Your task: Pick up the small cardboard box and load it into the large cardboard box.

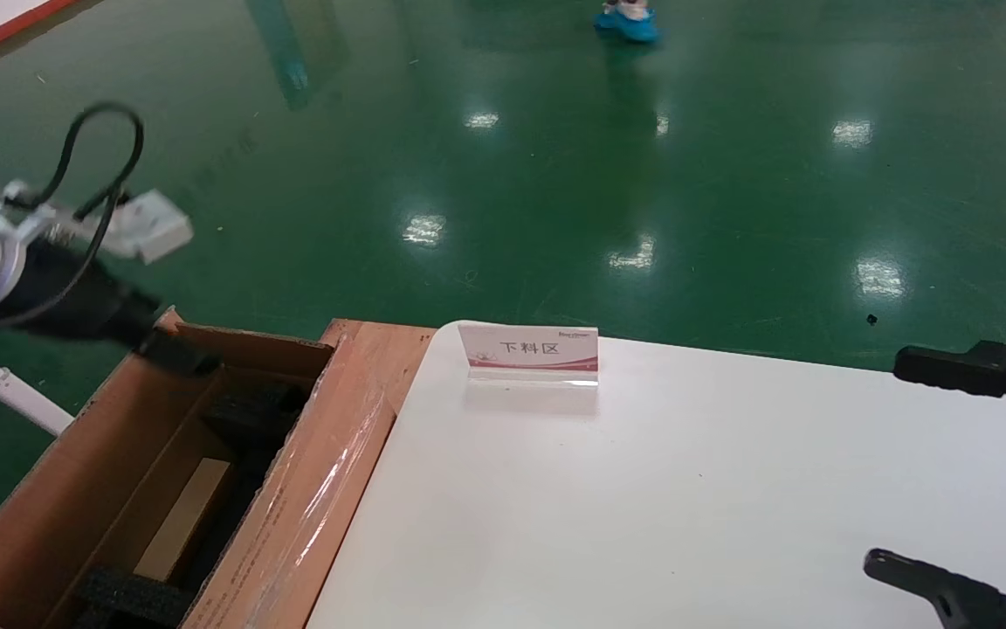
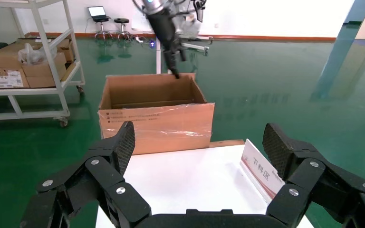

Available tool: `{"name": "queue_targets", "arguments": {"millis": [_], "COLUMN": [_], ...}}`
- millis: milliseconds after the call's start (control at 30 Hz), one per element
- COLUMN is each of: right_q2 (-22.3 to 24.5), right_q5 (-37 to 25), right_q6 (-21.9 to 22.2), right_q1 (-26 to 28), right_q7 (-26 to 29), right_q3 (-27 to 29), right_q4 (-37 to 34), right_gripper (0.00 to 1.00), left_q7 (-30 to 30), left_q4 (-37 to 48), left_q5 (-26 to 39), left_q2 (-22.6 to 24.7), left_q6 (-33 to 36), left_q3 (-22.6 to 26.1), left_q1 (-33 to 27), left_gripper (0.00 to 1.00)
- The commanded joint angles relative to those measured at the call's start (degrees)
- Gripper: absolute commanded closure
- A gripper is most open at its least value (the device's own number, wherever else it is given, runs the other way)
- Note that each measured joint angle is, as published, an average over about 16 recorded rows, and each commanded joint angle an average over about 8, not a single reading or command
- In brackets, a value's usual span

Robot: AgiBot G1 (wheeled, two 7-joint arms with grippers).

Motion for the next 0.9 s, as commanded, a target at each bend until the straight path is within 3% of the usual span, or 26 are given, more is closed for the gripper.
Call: {"name": "queue_targets", "arguments": {"millis": [33,467,900], "right_q2": [0.0,0.0,0.0], "right_q5": [0.0,0.0,0.0], "right_q6": [0.0,0.0,0.0], "right_q1": [0.0,0.0,0.0], "right_q7": [0.0,0.0,0.0], "right_q3": [0.0,0.0,0.0], "right_q4": [0.0,0.0,-0.1], "right_gripper": [0.00,0.00,0.00], "left_q7": [2.8,9.0,19.4], "left_q4": [-1.7,-3.4,-2.8], "left_q5": [-1.7,-9.9,-17.0], "left_q2": [-0.4,1.2,3.1], "left_q6": [-1.5,-4.5,1.3], "left_q3": [-1.7,-8.2,-29.2], "left_q1": [-1.6,-0.1,17.4], "left_gripper": [0.00,0.00,0.00]}}
